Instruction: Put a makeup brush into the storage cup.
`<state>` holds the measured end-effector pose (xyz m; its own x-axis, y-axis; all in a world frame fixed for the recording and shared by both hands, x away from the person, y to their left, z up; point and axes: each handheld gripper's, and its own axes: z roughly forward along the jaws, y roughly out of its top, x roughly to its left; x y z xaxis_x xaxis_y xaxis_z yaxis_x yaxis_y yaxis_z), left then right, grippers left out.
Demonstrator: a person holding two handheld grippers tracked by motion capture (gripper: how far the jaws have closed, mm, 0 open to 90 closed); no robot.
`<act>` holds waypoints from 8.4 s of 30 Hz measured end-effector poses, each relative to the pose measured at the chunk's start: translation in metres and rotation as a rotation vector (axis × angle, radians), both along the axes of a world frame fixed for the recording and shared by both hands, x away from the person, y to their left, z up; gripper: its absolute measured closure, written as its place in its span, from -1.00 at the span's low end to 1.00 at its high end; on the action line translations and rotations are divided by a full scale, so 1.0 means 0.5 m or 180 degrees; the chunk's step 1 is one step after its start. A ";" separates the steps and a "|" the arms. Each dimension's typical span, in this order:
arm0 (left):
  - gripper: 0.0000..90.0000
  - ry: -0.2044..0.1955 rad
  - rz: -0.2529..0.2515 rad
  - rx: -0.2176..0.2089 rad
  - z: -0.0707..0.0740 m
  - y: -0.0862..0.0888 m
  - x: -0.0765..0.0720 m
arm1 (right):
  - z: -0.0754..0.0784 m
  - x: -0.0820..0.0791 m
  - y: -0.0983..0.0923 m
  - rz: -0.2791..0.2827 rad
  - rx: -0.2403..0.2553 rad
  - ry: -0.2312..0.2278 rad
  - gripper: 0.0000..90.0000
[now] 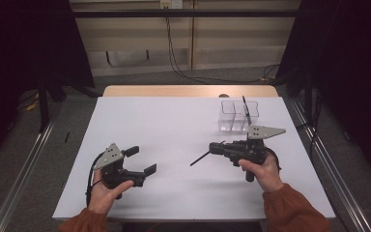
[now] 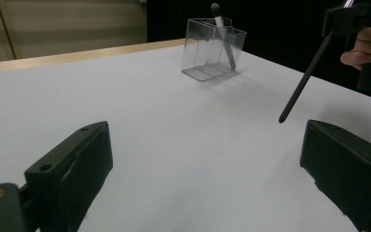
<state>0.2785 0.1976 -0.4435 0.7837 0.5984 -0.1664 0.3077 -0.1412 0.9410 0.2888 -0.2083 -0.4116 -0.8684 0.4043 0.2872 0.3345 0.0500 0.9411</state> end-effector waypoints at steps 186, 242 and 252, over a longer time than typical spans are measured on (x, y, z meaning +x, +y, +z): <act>-0.92 -0.0196 0.0427 0.0296 -0.012 0.095 -0.027 | 0.015 0.184 -0.249 -0.1917 -0.0787 0.0171 -1.00; -0.94 -0.0235 0.0500 0.0209 -0.009 0.116 -0.055 | -0.045 -0.054 -0.196 -0.2116 -0.0624 -0.0252 -0.98; -0.96 -0.0195 0.0488 0.0228 -0.012 0.112 -0.059 | -0.059 -0.098 -0.199 -0.2058 -0.0652 -0.0256 -0.99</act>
